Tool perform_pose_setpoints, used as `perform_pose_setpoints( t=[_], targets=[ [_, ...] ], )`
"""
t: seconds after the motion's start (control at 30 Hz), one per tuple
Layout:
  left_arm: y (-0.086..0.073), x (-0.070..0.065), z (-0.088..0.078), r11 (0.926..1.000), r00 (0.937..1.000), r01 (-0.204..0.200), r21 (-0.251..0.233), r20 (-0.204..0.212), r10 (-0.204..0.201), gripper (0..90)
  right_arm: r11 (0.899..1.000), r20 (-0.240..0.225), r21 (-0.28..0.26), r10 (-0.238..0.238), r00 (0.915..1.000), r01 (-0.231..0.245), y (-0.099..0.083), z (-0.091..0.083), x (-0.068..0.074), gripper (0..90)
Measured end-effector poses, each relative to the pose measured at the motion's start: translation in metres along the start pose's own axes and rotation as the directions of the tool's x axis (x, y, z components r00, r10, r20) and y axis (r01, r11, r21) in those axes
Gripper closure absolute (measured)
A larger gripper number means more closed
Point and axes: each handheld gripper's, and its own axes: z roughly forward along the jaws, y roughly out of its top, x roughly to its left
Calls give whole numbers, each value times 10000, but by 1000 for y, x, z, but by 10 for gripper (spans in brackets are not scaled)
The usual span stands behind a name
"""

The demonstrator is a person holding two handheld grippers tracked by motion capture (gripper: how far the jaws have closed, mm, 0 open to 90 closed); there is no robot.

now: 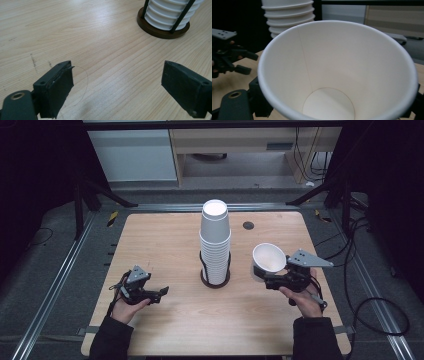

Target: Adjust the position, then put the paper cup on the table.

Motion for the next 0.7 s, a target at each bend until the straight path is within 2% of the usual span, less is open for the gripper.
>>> perform_pose_setpoints(
  t=[0.03,0.1,0.13,0.17,0.2,0.27,0.3,0.4,0.43,0.6,0.67,0.7],
  targets=[
    [0,0,0,10000,10000,0,0,0,0,100,10000,0,0,0,10000,0,0,0,0,149],
    [0,0,-1,10000,10000,16,-84,-60,-16,100,9999,439,-84,111,9990,-107,-1,-4,-7,149],
    [1,0,-2,9999,9999,50,-145,-96,-51,102,9999,850,-111,91,9963,-82,0,-7,-13,149],
    [1,0,-2,9999,9999,50,-145,-96,-51,102,9999,850,-111,91,9963,-82,0,-7,-13,149],
    [1,0,-4,9998,9999,49,-199,-163,-52,102,9999,1333,-90,153,9910,-143,-1,-8,-19,149],
    [2,0,-6,9995,9997,86,-302,-214,-93,103,9998,1698,16,200,9853,-206,-2,-9,-24,149],
    [2,0,-6,9995,9997,86,-302,-214,-93,104,9998,1698,16,200,9853,-206,-2,-9,-24,149],
    [2,1,-7,9995,9996,104,-302,-261,-112,104,9990,2377,244,294,9709,-362,-6,-7,-34,149],
    [2,1,-7,9995,9996,104,-302,-261,-112,104,9990,2377,244,294,9709,-362,-6,-7,-34,149],
    [1,0,-5,9996,9994,134,-264,-322,-143,103,9987,2961,223,382,9544,-468,-9,-5,-44,148],
    [1,0,-5,9996,9992,134,-254,-379,-143,103,9981,3234,158,506,9449,-589,-11,-5,-51,148],
    [1,0,-5,9996,9992,134,-254,-379,-143,103,9981,3234,158,506,9449,-589,-11,-5,-51,148]
  ],
)
